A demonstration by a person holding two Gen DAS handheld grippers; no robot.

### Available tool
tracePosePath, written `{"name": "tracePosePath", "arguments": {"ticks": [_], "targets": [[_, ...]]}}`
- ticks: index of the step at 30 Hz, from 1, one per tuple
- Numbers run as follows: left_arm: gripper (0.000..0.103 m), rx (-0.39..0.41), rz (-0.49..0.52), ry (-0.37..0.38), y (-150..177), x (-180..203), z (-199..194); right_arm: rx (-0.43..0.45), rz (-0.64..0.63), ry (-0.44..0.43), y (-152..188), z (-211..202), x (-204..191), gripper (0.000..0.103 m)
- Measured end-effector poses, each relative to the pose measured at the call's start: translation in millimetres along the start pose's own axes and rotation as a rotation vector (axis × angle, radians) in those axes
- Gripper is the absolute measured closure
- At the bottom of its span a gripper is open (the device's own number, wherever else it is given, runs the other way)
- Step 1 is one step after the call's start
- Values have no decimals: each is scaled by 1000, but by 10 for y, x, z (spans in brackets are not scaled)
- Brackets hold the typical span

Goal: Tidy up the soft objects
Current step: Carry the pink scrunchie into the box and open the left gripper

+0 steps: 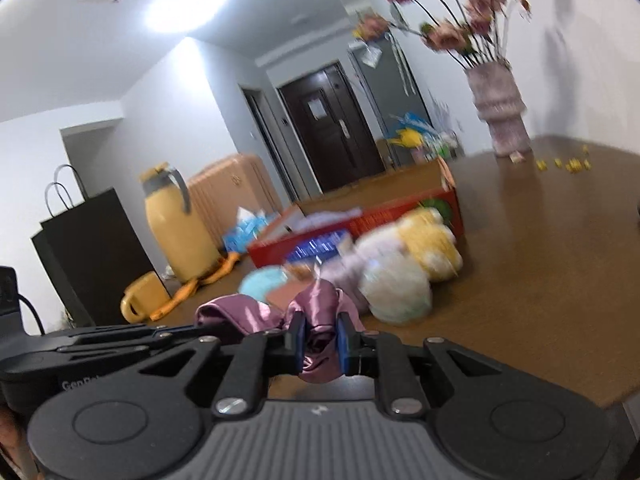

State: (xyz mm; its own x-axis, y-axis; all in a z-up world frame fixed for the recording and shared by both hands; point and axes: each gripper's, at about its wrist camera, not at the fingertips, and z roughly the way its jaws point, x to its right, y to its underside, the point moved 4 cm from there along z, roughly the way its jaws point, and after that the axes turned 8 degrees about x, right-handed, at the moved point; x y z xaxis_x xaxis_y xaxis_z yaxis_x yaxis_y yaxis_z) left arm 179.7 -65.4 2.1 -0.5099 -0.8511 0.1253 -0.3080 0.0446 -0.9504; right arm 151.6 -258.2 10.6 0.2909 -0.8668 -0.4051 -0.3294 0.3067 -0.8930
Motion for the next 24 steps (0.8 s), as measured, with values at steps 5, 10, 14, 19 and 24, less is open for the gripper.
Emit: {"name": "tracePosePath", "arguments": {"ticks": [5,10,14,19,24], "targets": [[97,65,12,0,-566,-415,180,27,-44,-50,-484,393,-196,88],[97,48,65,-54,-1194,-1060,833,10,-99,-46,-1113,1347,-319,88],[97,-84,68,-132,-1409,-1702,1656,-144,-118,-7,-1295,2510,-293,88],[95,-235,87,-249,-1194,-2251,2499,-351,-69,80,-1109,3671,-110,86],[92,-258,147,-311,-1033,-2353,2692,-481,-28,174,-854,4109,83,57]]}}
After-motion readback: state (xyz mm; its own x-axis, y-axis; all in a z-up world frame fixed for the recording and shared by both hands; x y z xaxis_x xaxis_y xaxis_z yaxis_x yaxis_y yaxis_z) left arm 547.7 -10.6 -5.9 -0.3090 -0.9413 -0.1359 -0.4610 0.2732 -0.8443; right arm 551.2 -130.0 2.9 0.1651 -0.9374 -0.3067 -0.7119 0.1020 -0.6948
